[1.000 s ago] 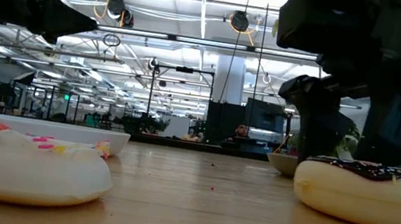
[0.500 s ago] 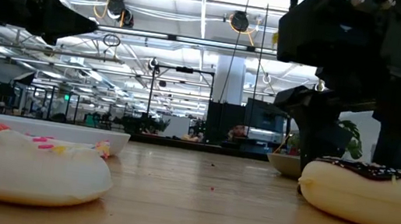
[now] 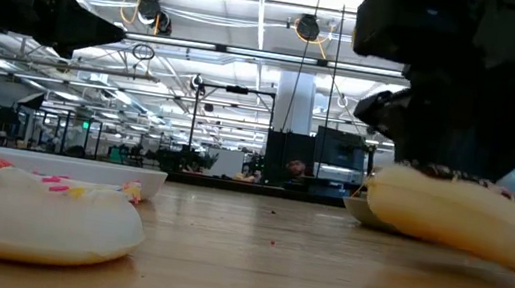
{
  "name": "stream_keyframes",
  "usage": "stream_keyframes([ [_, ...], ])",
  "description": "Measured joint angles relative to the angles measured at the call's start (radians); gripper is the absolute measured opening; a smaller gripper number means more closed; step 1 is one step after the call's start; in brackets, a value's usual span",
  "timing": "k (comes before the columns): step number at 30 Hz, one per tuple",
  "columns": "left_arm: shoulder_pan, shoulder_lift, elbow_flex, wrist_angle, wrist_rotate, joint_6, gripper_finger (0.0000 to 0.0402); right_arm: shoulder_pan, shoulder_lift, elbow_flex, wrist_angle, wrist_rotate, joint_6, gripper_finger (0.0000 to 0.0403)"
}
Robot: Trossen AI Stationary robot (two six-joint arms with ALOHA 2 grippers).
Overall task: Pick & Place donuts
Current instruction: Put the large black donut on the gray plate
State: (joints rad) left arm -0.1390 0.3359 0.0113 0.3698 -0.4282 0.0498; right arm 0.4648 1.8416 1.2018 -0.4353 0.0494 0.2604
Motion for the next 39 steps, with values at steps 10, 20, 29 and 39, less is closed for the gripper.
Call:
stream_keyframes([
  [10, 0.000, 0.000, 0.000, 0.002, -0.001, 0.002, 0.0026, 0.001, -0.108, 0.065, -0.128, -0.003, 0.031, 0.0049],
  [20, 0.000, 0.000, 0.000, 0.002, -0.011, -0.001, 0.0026, 0.000, -0.116, 0.392, -0.625, -0.023, 0.078, 0.0050],
  [29, 0.000, 0.000, 0.000, 0.001, -0.017, -0.002, 0.0026, -0.041, -0.120, 0.518, -0.797, -0.021, 0.095, 0.0050],
  [39, 0.000, 0.000, 0.000, 0.001, -0.018, 0.016, 0.0026, -0.060, -0.120, 0.518, -0.804, -0.019, 0.050, 0.0050],
])
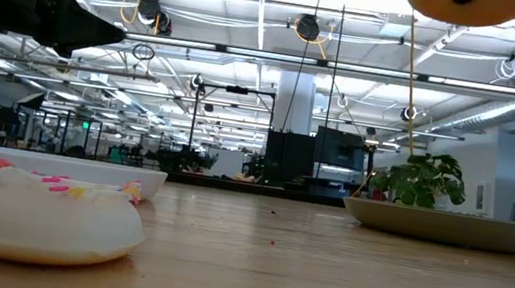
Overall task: Pick & Place donuts
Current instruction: Put the large black donut on the gray plate
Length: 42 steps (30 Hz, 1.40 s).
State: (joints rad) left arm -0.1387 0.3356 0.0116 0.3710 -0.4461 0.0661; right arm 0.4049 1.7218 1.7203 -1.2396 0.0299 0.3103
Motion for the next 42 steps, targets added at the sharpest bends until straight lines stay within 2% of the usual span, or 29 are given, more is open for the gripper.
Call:
stream_keyframes([
  [10, 0.000, 0.000, 0.000, 0.000, 0.000, -0.004, 0.0026, -0.022, 0.000, 0.000, 0.000, 0.002, -0.015, 0.0050],
  [16, 0.000, 0.000, 0.000, 0.000, 0.000, -0.004, 0.0026, -0.100, 0.000, 0.000, -0.033, 0.051, -0.085, 0.0050],
  [25, 0.000, 0.000, 0.000, 0.000, 0.000, 0.000, 0.0026, -0.258, -0.001, -0.041, -0.044, 0.041, -0.191, 0.0050],
  [31, 0.000, 0.000, 0.000, 0.000, 0.000, 0.000, 0.0026, -0.354, -0.013, -0.180, 0.097, -0.125, -0.269, 0.0050],
  [42, 0.000, 0.000, 0.000, -0.003, 0.000, 0.000, 0.0026, -0.494, -0.040, -0.450, 0.201, -0.109, -0.304, 0.0050],
])
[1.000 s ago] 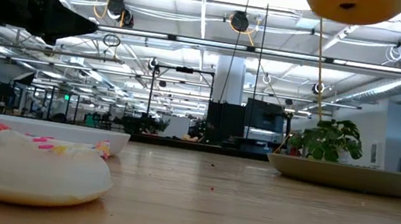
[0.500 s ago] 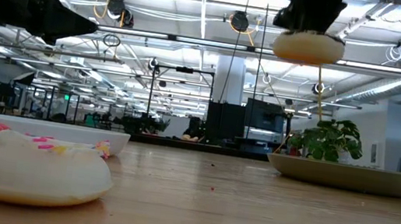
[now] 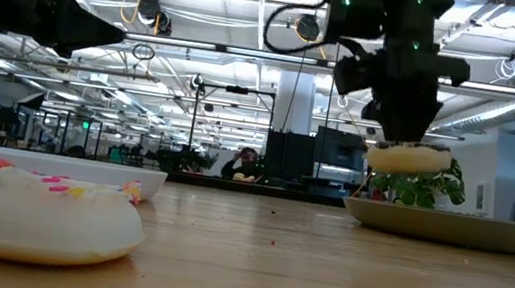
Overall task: Pick & Place donuts
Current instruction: Put the large black donut on the gray plate
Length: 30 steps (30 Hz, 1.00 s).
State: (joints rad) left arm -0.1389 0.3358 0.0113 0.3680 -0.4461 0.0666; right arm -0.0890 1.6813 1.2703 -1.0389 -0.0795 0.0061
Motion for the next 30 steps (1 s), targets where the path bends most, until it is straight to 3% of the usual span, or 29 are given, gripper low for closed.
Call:
stream_keyframes([
  [7, 0.000, 0.000, 0.000, 0.000, 0.000, 0.000, 0.0026, -0.110, -0.116, -0.180, 0.225, 0.000, 0.008, 0.0050],
  [21, 0.000, 0.000, 0.000, 0.001, 0.000, 0.005, 0.0026, -0.159, -0.136, -0.277, 0.230, 0.000, 0.087, 0.0050],
  [30, 0.000, 0.000, 0.000, 0.001, 0.000, 0.007, 0.0026, -0.160, -0.136, -0.329, 0.342, 0.002, 0.076, 0.0050],
])
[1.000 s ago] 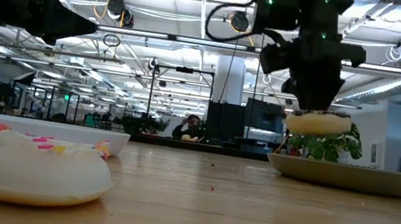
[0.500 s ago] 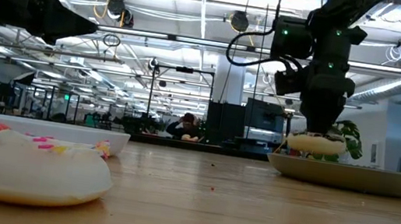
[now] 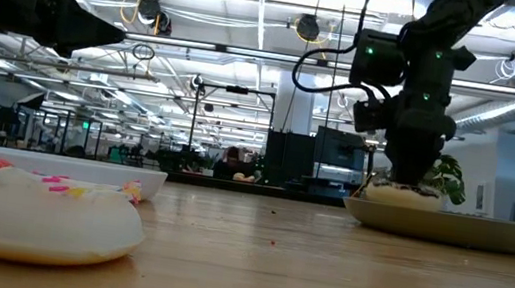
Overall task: Pick & Place donuts
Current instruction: Put the large black donut on the gray plate
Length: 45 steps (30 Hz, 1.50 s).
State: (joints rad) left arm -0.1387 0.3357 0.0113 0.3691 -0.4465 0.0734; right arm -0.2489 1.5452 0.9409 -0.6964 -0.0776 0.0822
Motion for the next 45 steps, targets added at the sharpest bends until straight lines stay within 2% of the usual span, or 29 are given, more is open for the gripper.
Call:
stream_keyframes([
  [17, 0.000, 0.000, 0.000, 0.000, 0.000, 0.001, 0.0026, 0.000, 0.000, -0.007, 0.019, 0.000, 0.004, 0.0052],
  [25, 0.000, 0.000, 0.000, 0.000, 0.000, 0.001, 0.0026, 0.000, 0.001, -0.076, 0.069, 0.006, 0.003, 0.0061],
  [29, 0.000, 0.000, 0.000, 0.000, 0.000, 0.001, 0.0026, 0.000, 0.001, -0.086, 0.080, 0.010, 0.003, 0.0091],
  [37, 0.000, 0.000, 0.000, 0.000, 0.000, 0.000, 0.0026, 0.000, 0.001, -0.086, 0.075, 0.058, 0.003, 0.0183],
  [45, 0.000, 0.000, 0.000, 0.000, 0.000, -0.001, 0.0026, 0.000, 0.001, -0.060, 0.042, 0.058, 0.010, 0.0226],
])
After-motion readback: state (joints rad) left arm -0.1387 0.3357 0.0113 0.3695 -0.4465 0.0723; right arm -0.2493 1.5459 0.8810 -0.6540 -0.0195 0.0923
